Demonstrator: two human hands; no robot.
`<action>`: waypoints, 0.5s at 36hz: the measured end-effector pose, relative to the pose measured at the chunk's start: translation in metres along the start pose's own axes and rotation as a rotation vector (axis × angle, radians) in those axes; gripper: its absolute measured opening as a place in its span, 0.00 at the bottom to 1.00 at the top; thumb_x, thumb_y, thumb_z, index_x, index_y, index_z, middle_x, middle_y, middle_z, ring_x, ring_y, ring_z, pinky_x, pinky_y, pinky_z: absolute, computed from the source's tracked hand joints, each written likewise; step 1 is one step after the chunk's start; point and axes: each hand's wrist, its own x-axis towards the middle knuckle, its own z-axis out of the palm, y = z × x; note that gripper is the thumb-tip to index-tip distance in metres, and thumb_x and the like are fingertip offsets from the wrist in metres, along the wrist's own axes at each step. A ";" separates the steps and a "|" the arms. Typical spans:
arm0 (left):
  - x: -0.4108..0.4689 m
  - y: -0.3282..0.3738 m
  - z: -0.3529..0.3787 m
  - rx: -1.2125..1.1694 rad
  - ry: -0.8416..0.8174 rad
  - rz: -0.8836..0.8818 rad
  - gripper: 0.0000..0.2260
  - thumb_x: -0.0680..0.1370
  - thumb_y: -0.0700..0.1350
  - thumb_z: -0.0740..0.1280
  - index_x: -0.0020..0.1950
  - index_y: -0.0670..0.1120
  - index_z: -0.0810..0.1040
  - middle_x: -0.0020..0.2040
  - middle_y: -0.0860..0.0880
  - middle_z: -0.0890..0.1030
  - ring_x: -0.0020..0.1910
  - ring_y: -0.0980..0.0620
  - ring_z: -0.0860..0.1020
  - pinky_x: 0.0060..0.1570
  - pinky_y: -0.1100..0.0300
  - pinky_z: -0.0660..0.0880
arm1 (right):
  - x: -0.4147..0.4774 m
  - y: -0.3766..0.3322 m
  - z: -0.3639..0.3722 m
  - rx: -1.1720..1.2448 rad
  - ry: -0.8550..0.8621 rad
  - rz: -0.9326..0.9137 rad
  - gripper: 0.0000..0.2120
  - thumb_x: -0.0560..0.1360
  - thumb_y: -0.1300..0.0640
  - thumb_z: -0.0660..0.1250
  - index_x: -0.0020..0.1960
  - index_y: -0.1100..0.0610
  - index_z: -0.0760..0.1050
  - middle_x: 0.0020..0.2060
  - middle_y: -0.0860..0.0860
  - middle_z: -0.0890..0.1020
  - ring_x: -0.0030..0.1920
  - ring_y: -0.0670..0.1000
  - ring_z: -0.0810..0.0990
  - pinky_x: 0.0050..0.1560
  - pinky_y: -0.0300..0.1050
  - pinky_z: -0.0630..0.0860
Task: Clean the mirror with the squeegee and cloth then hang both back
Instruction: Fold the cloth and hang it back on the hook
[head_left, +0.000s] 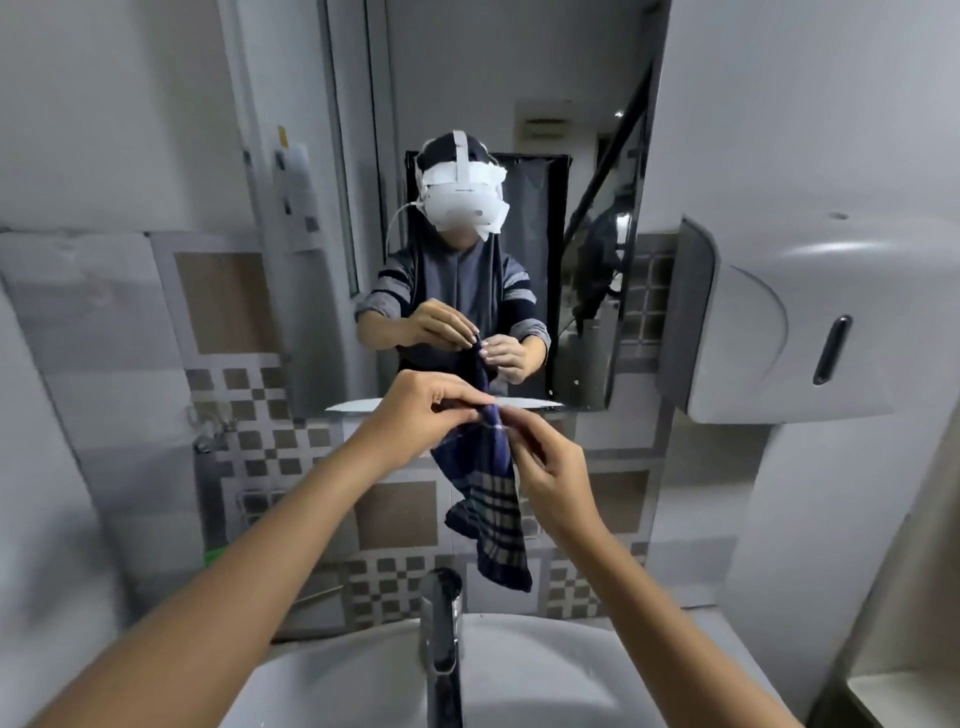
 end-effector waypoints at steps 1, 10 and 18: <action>-0.005 0.002 -0.004 0.012 -0.011 0.020 0.09 0.70 0.34 0.71 0.49 0.42 0.83 0.45 0.48 0.83 0.45 0.57 0.80 0.50 0.61 0.77 | -0.002 -0.005 0.003 0.021 -0.007 0.007 0.13 0.77 0.63 0.61 0.59 0.57 0.77 0.52 0.49 0.82 0.53 0.44 0.80 0.54 0.46 0.78; -0.058 0.014 -0.024 0.025 0.004 -0.007 0.10 0.72 0.35 0.69 0.51 0.44 0.82 0.46 0.50 0.83 0.47 0.58 0.80 0.52 0.61 0.76 | -0.024 -0.029 0.016 0.119 -0.200 0.087 0.07 0.75 0.61 0.66 0.52 0.59 0.78 0.48 0.56 0.83 0.50 0.52 0.81 0.53 0.48 0.78; -0.094 0.026 -0.036 0.070 0.047 -0.102 0.08 0.75 0.37 0.66 0.53 0.45 0.79 0.49 0.52 0.80 0.49 0.60 0.78 0.51 0.66 0.74 | -0.030 -0.054 0.019 0.008 -0.215 0.065 0.02 0.76 0.61 0.64 0.44 0.57 0.75 0.39 0.52 0.78 0.43 0.53 0.77 0.44 0.49 0.76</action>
